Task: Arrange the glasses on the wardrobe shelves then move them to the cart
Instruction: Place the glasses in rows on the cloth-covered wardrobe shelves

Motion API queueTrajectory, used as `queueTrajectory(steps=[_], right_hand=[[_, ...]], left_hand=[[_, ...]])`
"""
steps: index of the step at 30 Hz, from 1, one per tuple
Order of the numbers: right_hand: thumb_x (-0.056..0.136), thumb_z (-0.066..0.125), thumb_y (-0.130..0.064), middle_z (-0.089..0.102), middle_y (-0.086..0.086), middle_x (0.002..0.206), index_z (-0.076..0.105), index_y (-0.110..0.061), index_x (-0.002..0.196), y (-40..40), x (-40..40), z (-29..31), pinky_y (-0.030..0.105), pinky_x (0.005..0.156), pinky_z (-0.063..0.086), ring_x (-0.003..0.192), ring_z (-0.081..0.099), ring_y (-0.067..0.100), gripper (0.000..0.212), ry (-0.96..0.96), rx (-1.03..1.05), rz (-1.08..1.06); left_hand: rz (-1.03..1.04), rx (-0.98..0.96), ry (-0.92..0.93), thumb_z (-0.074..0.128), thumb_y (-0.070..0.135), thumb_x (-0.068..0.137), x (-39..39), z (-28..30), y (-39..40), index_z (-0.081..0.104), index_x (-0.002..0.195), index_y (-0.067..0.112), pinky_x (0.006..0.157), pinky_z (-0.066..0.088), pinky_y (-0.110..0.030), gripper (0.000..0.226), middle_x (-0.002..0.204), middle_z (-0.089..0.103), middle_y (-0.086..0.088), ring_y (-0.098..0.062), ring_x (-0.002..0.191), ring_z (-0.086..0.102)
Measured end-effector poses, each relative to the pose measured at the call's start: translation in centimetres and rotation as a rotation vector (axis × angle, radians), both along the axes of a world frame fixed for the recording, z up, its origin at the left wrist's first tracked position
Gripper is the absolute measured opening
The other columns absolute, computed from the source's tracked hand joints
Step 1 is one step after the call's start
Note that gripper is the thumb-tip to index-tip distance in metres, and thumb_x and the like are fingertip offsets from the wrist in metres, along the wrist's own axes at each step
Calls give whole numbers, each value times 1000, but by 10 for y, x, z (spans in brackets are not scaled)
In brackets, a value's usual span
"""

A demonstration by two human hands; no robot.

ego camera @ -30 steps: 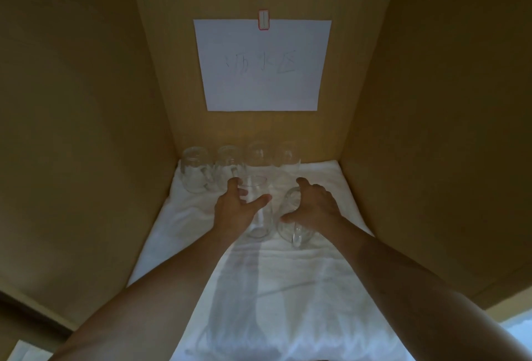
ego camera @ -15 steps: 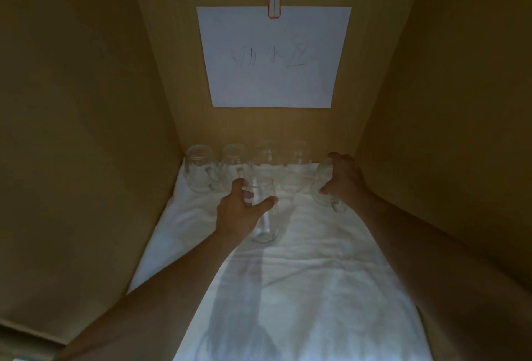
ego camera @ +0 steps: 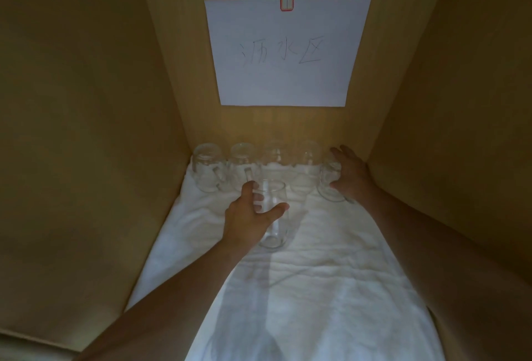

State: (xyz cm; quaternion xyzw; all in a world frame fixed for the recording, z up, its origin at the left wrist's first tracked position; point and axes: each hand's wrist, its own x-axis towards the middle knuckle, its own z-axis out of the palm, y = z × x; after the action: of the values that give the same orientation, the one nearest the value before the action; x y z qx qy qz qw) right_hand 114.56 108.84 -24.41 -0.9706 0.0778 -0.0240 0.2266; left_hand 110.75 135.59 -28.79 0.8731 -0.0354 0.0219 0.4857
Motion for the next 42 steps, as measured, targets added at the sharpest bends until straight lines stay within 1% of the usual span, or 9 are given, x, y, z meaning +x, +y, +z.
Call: queueTrajectory(steps=[8, 12, 16, 20, 23, 27, 31, 35, 42], right_hand=[[96, 67, -30, -7, 0, 171, 7, -36, 162, 16, -20, -12, 52, 123, 20, 154, 8, 39, 88, 51, -261, -102], [89, 74, -27, 23, 8, 167, 41, -27, 154, 48, -52, -25, 49, 121, 21, 151, 21, 38, 73, -241, -120, -202], [83, 78, -8, 69, 11, 125, 73, -13, 118, 77, -81, -40, 40, 105, 44, 120, 59, 33, 36, -475, 207, -284], [94, 68, -21, 74, 1, 115, 77, -20, 111, 90, -99, -34, 16, 92, 43, 110, 67, 21, 19, -183, 391, -309], [102, 56, -36, 72, 7, 122, 76, -19, 109, 101, -108, -28, 38, 106, 47, 115, 65, 26, 27, 41, 613, -291], [95, 48, -69, 71, 15, 120, 65, -21, 120, 109, -124, -24, 52, 95, 57, 103, 71, 34, 57, 270, 1317, -297], [87, 70, -55, 62, 27, 122, 56, -11, 128, 107, -129, -24, 61, 81, 58, 99, 70, 48, 62, 255, 1778, -244], [87, 79, -33, 55, 15, 120, 61, -11, 125, 108, -125, -17, 55, 83, 60, 103, 61, 30, 48, 99, 1709, -243], [67, 96, -24, 57, 2, 131, 65, -31, 112, 127, -106, -4, 43, 84, 62, 109, 66, 26, 54, 9, 1157, -266]], left_hand=[[-3, -11, -8, 81, 67, 69, -6, 2, -4, 47, 133, 29, 88, 52, -29, 82, 106, 65, 16, -7, 91, 68], [-13, -39, 6, 81, 68, 68, -10, 3, -2, 46, 132, 31, 81, 48, -23, 81, 106, 64, 17, -6, 92, 67], [-50, -105, 45, 76, 82, 53, -15, 9, 0, 44, 123, 42, 72, 43, -14, 86, 107, 63, 20, 1, 93, 64], [-40, -134, 77, 84, 76, 49, -14, 17, 0, 46, 113, 43, 67, 44, -15, 80, 103, 66, 15, 2, 87, 64], [-32, -209, 63, 87, 73, 44, -19, 24, -7, 50, 112, 39, 69, 49, -18, 85, 100, 68, 13, -4, 87, 68], [-4, -501, 63, 90, 61, 42, -30, 40, -17, 53, 106, 29, 86, 59, -40, 81, 102, 70, 2, -14, 93, 71], [-56, -599, 88, 94, 36, 60, -36, 47, -11, 51, 110, 25, 93, 55, -38, 66, 110, 67, 0, -16, 105, 67], [-7, -417, 85, 96, 39, 64, -35, 38, 12, 52, 124, 27, 94, 47, -26, 75, 121, 61, 9, -12, 116, 58], [78, 12, 106, 92, 48, 66, -37, 17, 73, 50, 139, 25, 102, 48, -35, 87, 139, 57, -2, -23, 129, 54]])
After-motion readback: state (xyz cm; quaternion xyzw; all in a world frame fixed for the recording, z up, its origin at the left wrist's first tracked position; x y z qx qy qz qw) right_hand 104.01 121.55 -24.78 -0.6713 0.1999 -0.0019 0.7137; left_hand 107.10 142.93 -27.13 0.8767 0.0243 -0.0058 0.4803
